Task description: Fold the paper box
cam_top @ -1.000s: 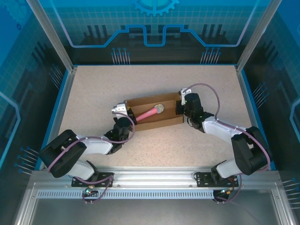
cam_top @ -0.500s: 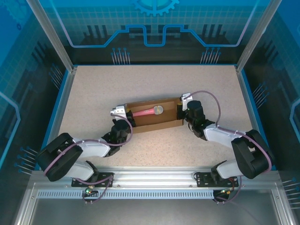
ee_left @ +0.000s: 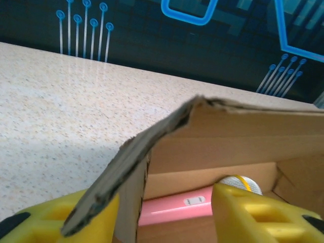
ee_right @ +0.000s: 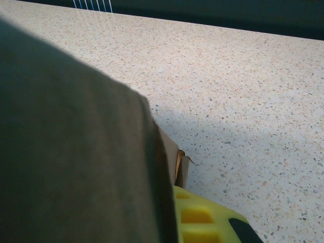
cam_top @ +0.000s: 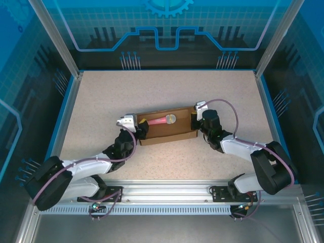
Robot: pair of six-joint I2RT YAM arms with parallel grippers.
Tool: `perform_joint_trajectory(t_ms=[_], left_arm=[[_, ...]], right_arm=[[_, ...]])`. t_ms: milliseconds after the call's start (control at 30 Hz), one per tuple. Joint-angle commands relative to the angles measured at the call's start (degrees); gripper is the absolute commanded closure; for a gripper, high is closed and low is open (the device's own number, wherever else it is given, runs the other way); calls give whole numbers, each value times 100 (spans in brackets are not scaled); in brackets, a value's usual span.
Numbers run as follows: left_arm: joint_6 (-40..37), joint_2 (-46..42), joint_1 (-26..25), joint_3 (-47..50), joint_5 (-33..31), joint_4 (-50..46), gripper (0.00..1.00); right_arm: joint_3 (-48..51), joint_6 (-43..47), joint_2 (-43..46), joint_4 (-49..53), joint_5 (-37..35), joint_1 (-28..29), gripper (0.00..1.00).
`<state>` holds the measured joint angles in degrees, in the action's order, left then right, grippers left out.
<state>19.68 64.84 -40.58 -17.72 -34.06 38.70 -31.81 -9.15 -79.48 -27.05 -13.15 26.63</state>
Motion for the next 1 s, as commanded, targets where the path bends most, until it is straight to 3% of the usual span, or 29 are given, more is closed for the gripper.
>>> perform_joint_trajectory(t_ms=[0, 200, 400, 467, 567, 733, 967], left_arm=[[150, -534, -25, 160, 437, -877, 37], [165, -1855, -21, 177, 690, -2394, 31], [-67, -3368, -25, -266, 924, -4005, 33], [-208, -3497, -17, -620, 943, -4367, 34], [-490, -3129, 5, -1367, 1133, -4841, 35], [-669, -1808, 191, -2671, 1812, -5345, 35], [-475, 300, 1032, -4269, 3681, -5565, 35]], right_arm=[[96, 95, 53, 130, -140, 80, 96], [94, 114, 88, 122, -142, 76, 96], [101, 178, 75, 99, -142, 92, 97], [127, 202, 102, 72, -149, 96, 97], [157, 260, 151, 56, -154, 88, 97], [189, 300, 190, 68, -140, 84, 97], [225, 285, 159, 1, -127, 92, 97]])
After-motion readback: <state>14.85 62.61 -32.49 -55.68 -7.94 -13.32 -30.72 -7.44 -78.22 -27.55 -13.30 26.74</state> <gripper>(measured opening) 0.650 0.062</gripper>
